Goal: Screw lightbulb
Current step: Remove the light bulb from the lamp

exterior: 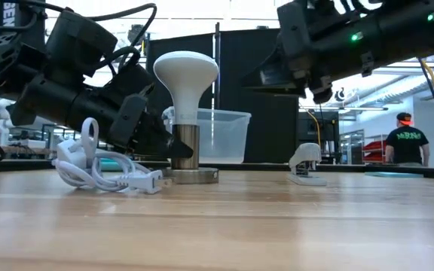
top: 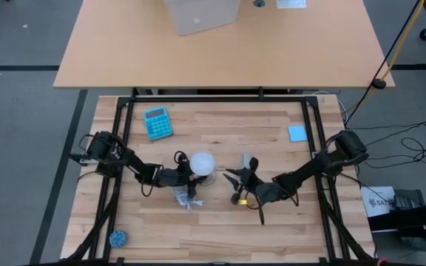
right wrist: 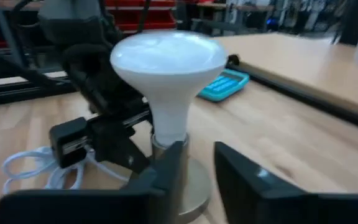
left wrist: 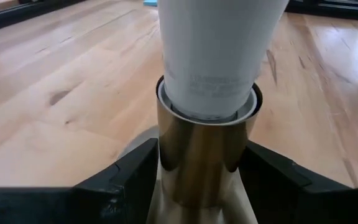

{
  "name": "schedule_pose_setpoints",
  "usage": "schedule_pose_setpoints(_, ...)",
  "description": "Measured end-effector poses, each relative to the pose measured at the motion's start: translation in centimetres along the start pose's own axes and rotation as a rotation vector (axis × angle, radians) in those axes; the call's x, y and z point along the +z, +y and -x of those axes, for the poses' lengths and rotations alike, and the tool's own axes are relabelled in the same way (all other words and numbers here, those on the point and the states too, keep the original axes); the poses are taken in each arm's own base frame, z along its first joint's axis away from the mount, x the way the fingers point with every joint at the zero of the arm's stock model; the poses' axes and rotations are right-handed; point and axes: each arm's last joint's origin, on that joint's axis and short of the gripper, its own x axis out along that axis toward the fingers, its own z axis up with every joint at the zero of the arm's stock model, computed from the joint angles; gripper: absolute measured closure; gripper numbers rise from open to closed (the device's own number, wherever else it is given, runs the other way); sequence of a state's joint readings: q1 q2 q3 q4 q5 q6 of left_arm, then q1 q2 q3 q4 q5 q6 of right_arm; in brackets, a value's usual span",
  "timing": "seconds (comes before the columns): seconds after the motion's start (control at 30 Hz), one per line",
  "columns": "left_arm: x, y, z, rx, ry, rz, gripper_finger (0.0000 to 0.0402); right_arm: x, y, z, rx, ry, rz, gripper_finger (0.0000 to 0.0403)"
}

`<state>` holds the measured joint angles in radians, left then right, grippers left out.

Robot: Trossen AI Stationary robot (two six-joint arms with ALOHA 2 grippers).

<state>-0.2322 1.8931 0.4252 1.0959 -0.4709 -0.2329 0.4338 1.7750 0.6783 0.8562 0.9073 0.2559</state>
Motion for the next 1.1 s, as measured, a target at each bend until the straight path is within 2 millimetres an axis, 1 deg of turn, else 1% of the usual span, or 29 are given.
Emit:
schedule_pose_setpoints(0.13, 0.2, 0.4, -0.2, 0.013, -0.008, 0.009, 0.0182, -0.1, 0.2, -1.0, 0.021, 0.007, -0.051, 0.0218)
schedule_pose_setpoints(0.23, 0.2, 0.5, -0.3, 0.018, -0.01, 0.012, 0.0182, -0.1, 0.7, -2.0, 0.015, 0.004, -0.036, 0.0164)
schedule_pose_setpoints(0.3, 0.2, 0.6, -0.3, 0.02, -0.01, 0.013, 0.0182, 0.0, 1.2, -3.0, 0.003, -0.003, -0.021, 0.0142)
schedule_pose_setpoints(0.37, 0.3, 0.7, -0.4, 0.025, -0.008, 0.014, 0.0182, 0.0, 1.7, -4.1, -0.018, -0.01, -0.003, 0.0131)
schedule_pose_setpoints(0.53, 0.2, 0.7, -0.4, 0.025, -0.007, 0.014, 0.0182, -0.4, 2.5, -7.1, -0.061, -0.019, 0.015, 0.0129)
schedule_pose_setpoints(0.63, 0.2, 0.7, -0.4, 0.025, -0.006, 0.015, 0.0182, -0.9, 2.7, -8.4, -0.095, -0.021, -0.009, 0.0135)
schedule_pose_setpoints(0.8, 0.2, 0.7, -0.4, 0.025, -0.004, 0.014, 0.0182, -1.4, 2.7, -9.5, -0.135, -0.026, -0.01, 0.0144)
schedule_pose_setpoints(0.97, 0.2, 0.8, -0.4, 0.026, 0.002, 0.011, 0.0182, -1.6, 2.5, -9.9, -0.142, -0.046, 0.0, 0.0157)
schedule_pose_setpoints(1.1, 0.1, 0.8, -0.4, 0.026, 0.005, 0.01, 0.0182, -1.4, 2.1, -10.5, -0.091, -0.048, 0.009, 0.0179)
